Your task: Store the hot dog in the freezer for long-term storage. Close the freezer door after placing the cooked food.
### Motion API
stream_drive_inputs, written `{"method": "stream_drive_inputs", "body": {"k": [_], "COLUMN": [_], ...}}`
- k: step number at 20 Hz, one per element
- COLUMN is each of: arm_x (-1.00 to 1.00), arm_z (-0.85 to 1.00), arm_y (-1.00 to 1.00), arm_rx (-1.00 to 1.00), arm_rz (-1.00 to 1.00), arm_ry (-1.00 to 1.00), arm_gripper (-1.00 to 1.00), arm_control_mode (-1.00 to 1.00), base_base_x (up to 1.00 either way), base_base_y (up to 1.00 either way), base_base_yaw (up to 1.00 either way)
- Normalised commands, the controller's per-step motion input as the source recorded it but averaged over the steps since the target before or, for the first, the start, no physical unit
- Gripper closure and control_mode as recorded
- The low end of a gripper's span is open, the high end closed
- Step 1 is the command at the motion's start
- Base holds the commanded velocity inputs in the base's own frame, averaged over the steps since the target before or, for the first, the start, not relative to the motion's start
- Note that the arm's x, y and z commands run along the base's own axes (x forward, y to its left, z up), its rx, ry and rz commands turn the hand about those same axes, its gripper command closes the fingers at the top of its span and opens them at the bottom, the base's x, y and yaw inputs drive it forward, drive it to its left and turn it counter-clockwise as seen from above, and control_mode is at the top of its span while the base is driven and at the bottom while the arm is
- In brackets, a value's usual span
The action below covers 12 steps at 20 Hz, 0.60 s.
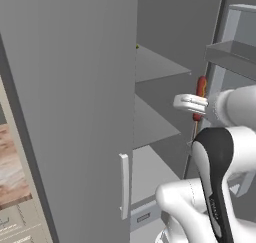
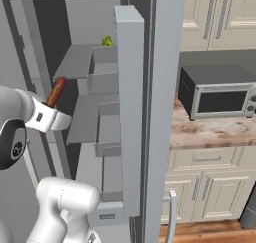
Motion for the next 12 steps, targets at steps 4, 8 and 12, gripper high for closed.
{"method": "stream_drive_inputs", "body": {"k": [4, 8, 12], "arm_x": [0.15, 0.23, 0.28], "arm_z": [0.20, 0.01, 0.04], "arm_y": [0.00, 0.00, 0.00], "arm_rx": [0.00, 0.05, 0.07], "arm_rz": [0.00, 0.00, 0.00], "arm_ry": [0.00, 0.00, -0.01], "arm_gripper": [1.00, 1.00, 1.00], "arm_control_mode": [-1.00, -1.00, -1.00], "base_base_x": [0.00, 0.00, 0.00], "base_base_y": [0.00, 0.00, 0.00], "base_base_yaw": [0.00, 0.00, 0.00]}}
